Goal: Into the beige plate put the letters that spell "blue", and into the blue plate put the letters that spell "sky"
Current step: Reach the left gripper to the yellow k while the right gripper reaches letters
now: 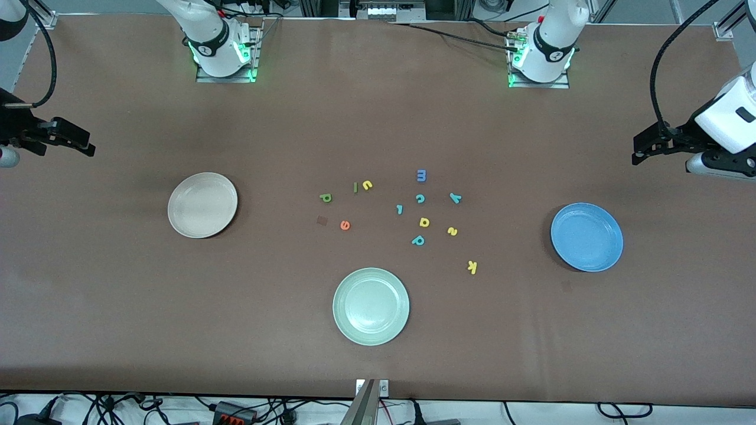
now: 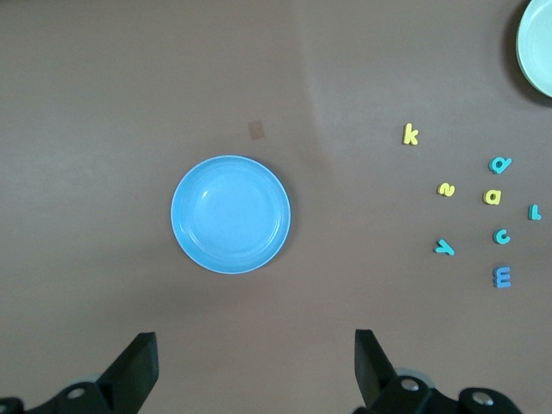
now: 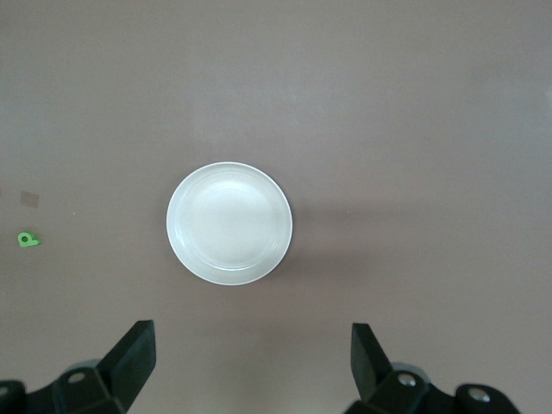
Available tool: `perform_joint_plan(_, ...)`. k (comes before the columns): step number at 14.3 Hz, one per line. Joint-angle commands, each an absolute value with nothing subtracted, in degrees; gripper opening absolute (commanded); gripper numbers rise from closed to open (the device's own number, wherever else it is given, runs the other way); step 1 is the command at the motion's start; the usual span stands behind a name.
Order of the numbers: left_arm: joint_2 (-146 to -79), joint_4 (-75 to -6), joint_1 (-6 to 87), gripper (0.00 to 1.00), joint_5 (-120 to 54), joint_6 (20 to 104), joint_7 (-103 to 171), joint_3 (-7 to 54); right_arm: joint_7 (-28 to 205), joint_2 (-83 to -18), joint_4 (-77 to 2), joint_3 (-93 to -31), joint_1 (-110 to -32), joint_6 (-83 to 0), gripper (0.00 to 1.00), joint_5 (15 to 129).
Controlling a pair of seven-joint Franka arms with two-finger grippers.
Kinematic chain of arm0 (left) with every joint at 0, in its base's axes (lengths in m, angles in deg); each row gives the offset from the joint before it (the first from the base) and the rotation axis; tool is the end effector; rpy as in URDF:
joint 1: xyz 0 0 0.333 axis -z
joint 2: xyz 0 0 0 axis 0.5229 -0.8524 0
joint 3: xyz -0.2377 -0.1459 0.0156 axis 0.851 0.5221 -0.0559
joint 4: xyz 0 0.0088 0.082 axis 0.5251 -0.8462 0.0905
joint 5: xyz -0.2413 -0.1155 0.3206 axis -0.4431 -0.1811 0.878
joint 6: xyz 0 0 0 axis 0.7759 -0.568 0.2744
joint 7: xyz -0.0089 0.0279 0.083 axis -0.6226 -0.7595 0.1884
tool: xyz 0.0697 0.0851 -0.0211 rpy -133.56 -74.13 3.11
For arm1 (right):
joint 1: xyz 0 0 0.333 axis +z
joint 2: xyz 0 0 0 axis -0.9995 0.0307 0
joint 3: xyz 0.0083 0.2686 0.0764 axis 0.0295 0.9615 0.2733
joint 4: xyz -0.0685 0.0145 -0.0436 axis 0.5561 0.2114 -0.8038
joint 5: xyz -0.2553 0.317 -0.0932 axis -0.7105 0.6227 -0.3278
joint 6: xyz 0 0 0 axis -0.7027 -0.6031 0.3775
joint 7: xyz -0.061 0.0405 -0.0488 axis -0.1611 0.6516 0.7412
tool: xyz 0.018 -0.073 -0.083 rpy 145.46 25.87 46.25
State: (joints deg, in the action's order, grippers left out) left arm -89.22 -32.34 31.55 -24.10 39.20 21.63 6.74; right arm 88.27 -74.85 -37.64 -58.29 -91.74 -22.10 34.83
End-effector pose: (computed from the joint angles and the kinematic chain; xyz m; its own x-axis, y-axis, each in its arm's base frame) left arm 0.5963 -0.0161 0.5555 0.9907 -0.1357 0.0079 -0.1357 -0.9908 0.0004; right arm 0.5779 -0.0516 0.5257 0.9995 -0.0093 -0.0297 -0.0094 -0.9999 -0.0041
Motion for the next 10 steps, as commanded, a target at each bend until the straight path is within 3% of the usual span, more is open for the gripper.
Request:
perform_joint_plan(1,-89.7,-31.7,31.4,1.0,-23.0,39.4,21.9,7.1,88.3,-75.0,-37.5,-57.9,-92.5,-21.5,1.0,34.3)
perform_joint_plan(10,-90.4,-31.7,32.3,1.0,-23.0,39.4,22.0,7.8,88.2,-73.4,-37.5,-57.9,-93.5,-22.7,1.0,34.3)
